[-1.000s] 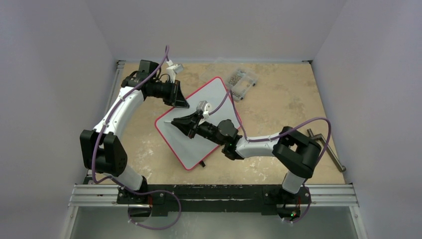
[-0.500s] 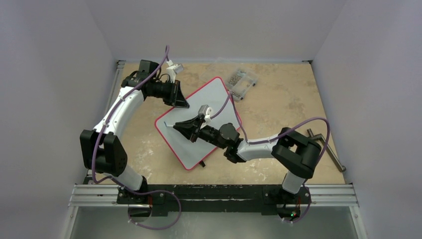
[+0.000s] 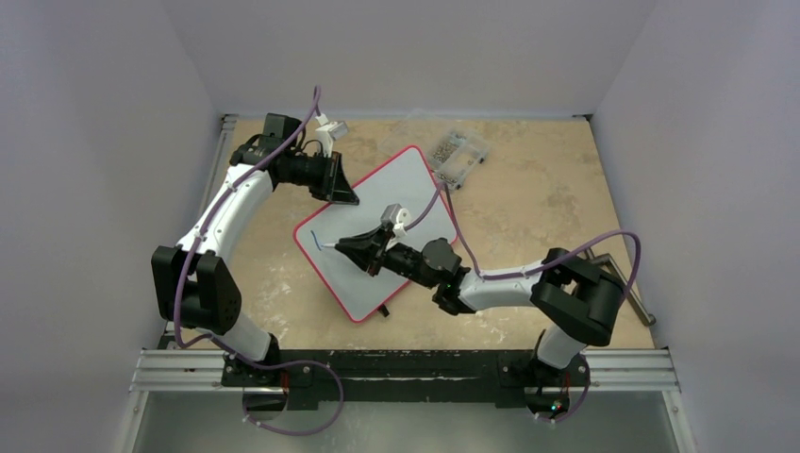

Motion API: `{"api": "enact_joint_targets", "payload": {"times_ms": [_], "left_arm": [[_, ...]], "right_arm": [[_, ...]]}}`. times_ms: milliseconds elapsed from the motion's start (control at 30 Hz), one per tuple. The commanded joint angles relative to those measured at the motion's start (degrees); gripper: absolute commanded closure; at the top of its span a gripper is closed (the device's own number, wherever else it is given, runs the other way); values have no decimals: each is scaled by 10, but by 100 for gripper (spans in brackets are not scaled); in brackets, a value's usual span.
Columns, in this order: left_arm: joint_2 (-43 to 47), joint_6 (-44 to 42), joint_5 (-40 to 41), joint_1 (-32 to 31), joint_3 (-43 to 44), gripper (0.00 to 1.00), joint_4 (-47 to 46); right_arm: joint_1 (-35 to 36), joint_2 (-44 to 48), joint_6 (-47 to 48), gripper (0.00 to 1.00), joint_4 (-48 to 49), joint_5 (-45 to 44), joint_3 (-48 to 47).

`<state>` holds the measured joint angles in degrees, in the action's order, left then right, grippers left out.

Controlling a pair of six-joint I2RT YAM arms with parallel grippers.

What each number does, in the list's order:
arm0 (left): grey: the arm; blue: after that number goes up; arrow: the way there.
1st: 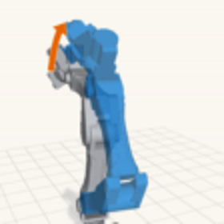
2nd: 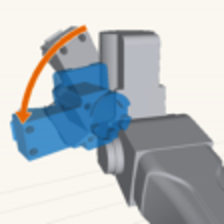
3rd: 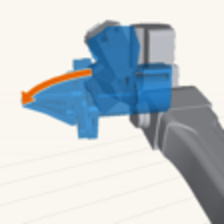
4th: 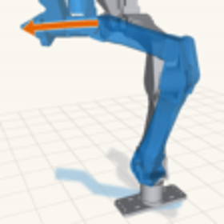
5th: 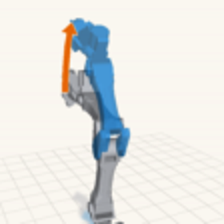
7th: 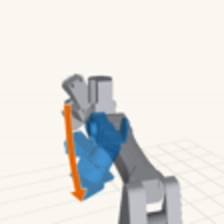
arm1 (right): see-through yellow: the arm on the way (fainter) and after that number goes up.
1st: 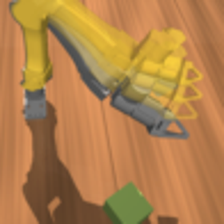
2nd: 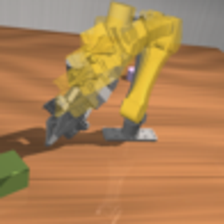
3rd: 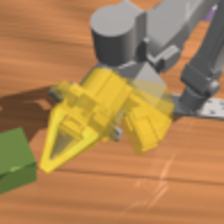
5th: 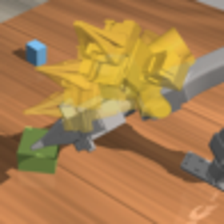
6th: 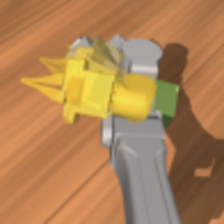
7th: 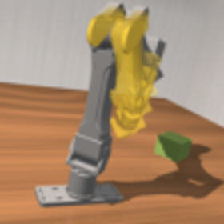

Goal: Write a sentence on the whiteboard

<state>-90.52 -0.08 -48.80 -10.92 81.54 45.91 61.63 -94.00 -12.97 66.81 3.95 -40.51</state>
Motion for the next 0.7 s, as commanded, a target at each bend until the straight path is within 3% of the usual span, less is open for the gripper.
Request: {"api": "enact_joint_targets", "payload": {"times_ms": [0, 667], "left_arm": [[8, -20, 32, -12, 10, 100, 13], [9, -20, 32, -12, 9, 100, 13]], "right_arm": [[3, 23, 16, 100, -2, -15, -41], [4, -30, 19, 100, -38, -57, -113]]}}
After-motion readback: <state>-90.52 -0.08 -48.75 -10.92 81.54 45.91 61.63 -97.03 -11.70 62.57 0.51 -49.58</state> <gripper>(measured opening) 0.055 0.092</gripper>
